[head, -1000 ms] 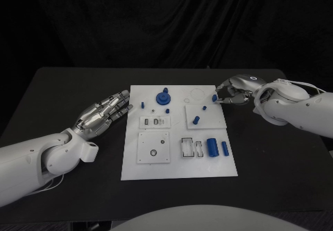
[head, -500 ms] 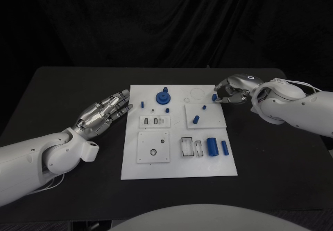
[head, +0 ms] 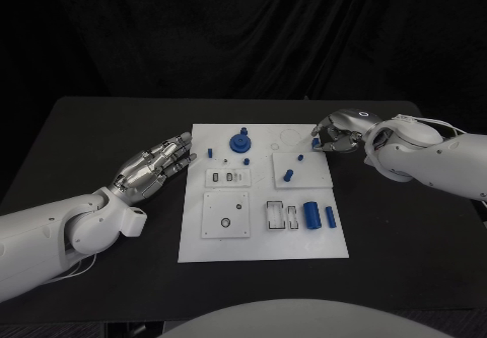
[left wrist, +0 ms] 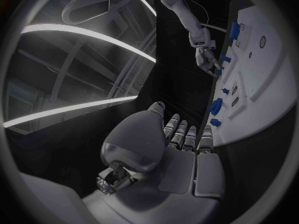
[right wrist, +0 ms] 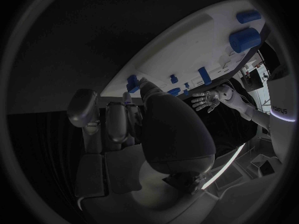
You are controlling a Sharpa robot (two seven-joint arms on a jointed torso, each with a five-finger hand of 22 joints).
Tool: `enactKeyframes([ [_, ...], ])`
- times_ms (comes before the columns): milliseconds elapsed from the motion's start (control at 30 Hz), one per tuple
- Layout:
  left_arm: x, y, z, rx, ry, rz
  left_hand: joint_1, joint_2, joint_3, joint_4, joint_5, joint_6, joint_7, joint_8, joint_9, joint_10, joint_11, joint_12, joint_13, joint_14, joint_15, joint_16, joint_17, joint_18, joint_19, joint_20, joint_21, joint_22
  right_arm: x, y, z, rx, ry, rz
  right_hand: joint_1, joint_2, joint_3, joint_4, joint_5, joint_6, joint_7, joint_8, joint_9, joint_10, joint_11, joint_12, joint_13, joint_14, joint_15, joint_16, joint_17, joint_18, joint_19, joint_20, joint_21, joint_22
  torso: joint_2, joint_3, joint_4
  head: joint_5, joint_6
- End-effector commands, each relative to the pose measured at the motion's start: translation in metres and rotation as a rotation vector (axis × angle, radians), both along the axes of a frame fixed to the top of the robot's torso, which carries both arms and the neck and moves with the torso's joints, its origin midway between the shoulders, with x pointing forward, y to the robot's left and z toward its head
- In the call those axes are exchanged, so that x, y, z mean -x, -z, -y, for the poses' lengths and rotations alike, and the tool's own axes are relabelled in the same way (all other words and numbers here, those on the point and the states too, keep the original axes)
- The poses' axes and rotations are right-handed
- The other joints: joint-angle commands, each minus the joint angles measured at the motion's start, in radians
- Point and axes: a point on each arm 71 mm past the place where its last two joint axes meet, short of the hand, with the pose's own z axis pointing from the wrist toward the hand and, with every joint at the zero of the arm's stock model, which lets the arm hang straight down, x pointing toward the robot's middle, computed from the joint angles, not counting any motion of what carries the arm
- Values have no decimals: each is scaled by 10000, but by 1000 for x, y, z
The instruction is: Assemble the parts on the task board
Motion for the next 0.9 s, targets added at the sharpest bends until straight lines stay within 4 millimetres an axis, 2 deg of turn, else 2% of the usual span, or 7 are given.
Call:
enactKeyframes([
  [33,0,-4,0,509,-14,364,67,-20,52,-2,66,-42,9,35,9,-13,72,-29,-10,6,66,-58,-12,53,-4,96,-50,-15,0,2,1,68,111,-111,189,26,-12,-71,213,194,-12,120,119,-7,-21,-16,240,12,16,-33,8,102,26,12,-43,1346,1,-7,-7,-1,-1],
  [167,1,-3,0,527,-37,366,64,-19,65,-5,66,-45,16,35,9,-13,75,-28,-9,6,65,-58,-11,53,-3,95,-49,-14,0,3,1,75,111,-124,351,49,12,-190,530,420,-34,356,328,-12,-38,-26,239,16,1,-31,21,102,34,-2,-60,1349,1,0,-11,7,-13],
  [233,1,-2,-1,541,-60,378,63,-19,68,-5,66,-27,17,38,11,-8,76,-21,-8,8,64,-57,-10,53,-1,94,-48,-13,-1,3,0,75,113,-123,443,71,21,-277,758,562,-46,585,523,-11,-54,-30,242,16,-7,-34,27,102,40,-16,-70,1352,1,7,-12,15,-20],
  [333,1,-2,-1,554,-67,382,63,-20,72,-7,67,-33,19,37,10,-6,76,-18,-7,9,63,-56,-10,53,1,93,-46,-12,-1,3,0,62,117,-87,563,87,50,-385,954,558,-60,757,689,-15,-62,-40,239,16,-19,-37,32,103,40,-24,-89,1351,2,7,-11,20,-16],
  [700,3,-1,0,579,-60,365,62,-22,87,-15,68,-32,24,38,11,-3,75,-14,-6,7,60,-57,-10,54,2,91,-46,-12,-2,2,-2,19,164,11,644,99,72,-460,995,513,-60,869,804,-41,-64,-67,214,4,-25,-63,12,109,28,-30,-136,1342,7,6,-13,48,-24],
  [900,3,-1,-1,598,-76,368,62,-22,87,-15,68,-32,24,38,11,-3,75,-14,-6,7,60,-57,-10,54,2,91,-46,-12,1,-3,-6,-270,-45,552,735,242,132,-544,1111,652,-70,1263,1112,23,-72,-17,278,30,-30,-23,62,97,64,-37,-74,1361,3,7,-27,118,-35],
])
